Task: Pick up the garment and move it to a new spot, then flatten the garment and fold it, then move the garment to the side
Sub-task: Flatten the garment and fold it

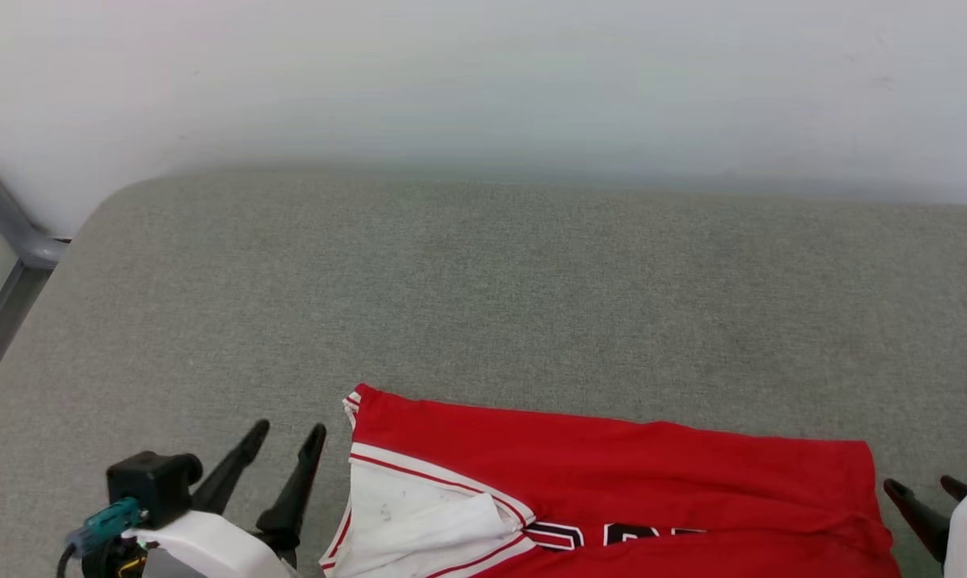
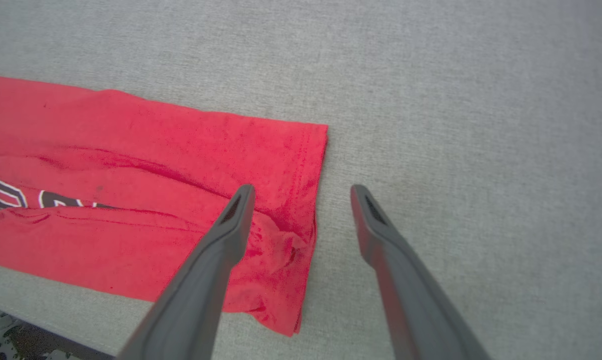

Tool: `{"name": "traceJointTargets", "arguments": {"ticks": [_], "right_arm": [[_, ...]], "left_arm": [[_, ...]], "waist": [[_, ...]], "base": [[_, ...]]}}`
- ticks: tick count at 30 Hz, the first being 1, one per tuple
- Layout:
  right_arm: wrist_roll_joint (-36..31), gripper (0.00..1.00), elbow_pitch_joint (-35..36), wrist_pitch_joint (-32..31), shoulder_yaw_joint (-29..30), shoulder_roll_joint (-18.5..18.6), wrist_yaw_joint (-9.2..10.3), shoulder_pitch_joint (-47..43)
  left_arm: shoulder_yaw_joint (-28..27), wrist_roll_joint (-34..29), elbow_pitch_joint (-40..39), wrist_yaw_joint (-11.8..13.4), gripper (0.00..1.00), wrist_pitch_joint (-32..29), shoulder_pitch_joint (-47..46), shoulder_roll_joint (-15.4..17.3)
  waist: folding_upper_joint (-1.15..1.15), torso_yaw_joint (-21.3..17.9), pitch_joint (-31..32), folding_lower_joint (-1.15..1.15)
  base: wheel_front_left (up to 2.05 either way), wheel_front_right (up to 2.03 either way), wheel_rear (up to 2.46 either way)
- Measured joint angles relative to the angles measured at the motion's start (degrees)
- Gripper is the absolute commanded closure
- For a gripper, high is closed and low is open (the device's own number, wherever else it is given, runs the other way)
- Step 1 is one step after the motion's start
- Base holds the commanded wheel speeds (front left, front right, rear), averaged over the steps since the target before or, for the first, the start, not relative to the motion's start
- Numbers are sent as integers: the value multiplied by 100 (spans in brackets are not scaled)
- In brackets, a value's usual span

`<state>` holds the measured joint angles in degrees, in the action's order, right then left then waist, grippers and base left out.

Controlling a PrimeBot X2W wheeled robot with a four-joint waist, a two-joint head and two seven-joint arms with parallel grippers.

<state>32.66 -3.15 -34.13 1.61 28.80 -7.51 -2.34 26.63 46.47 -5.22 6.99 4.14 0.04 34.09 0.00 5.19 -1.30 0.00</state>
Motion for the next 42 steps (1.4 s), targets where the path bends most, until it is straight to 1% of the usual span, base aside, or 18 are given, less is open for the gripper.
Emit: {"name": "traceJointTargets", "arguments": {"ticks": [1,3,5,8,12,18,22,26,36,37,38,39,42], "right_arm": [[-133,0,15,-109,163,-120,0,-1],[-310,0,42,-300,491,-505,0,1],[-479,0,67,-505,762,-876,0,3],[-843,0,101,-690,1083,-1214,0,10],[-1073,0,4,-873,1455,-1671,0,96],[-1310,0,-328,-981,1685,-1908,0,174],[-1294,0,-568,-945,1644,-1911,0,227],[-1308,0,-755,-818,1579,-1831,-1,240],[-1276,0,-1063,-624,1192,-1793,44,260],[-1268,56,-1082,-615,1163,-1790,45,263],[-1258,90,-1096,-586,1134,-1784,45,264],[-1244,100,-1115,-539,1113,-1783,45,264],[-1185,100,-1145,-414,1028,-1781,4,266]], "left_arm": [[-75,0,-26,58,0,152,0,-74],[-181,-45,-74,122,0,425,-8,-190],[-192,-123,-89,135,0,597,-22,-234],[-192,-326,-45,149,0,751,-68,-226],[-243,-455,51,154,0,891,-143,-244],[-248,-538,236,56,0,968,-197,-327],[-210,-559,358,2,0,993,-294,-380],[-140,-601,445,-74,0,992,-402,-389],[-107,-605,577,-123,0,1000,-452,-417],[-107,-604,589,-124,0,1000,-454,-422],[-107,-603,601,-125,0,1000,-455,-424],[-108,-601,611,-125,0,1001,-455,-424],[-110,-593,637,-124,0,1012,-455,-422]], "waist": [[0,-3,-5,0],[0,-1,-20,0],[0,6,-49,0],[0,28,-108,0],[0,67,-207,0],[0,144,-397,0],[0,201,-508,0],[0,260,-612,0],[-1,342,-657,0],[-1,341,-644,0],[0,340,-628,0],[0,336,-612,0],[0,315,-549,0]], "base": [[0,0,0],[0,0,0],[0,0,0],[0,0,0],[0,0,0],[0,0,0],[0,0,0],[0,0,0],[0,0,0],[0,0,0],[0,0,0],[0,0,0],[0,0,0]]}}
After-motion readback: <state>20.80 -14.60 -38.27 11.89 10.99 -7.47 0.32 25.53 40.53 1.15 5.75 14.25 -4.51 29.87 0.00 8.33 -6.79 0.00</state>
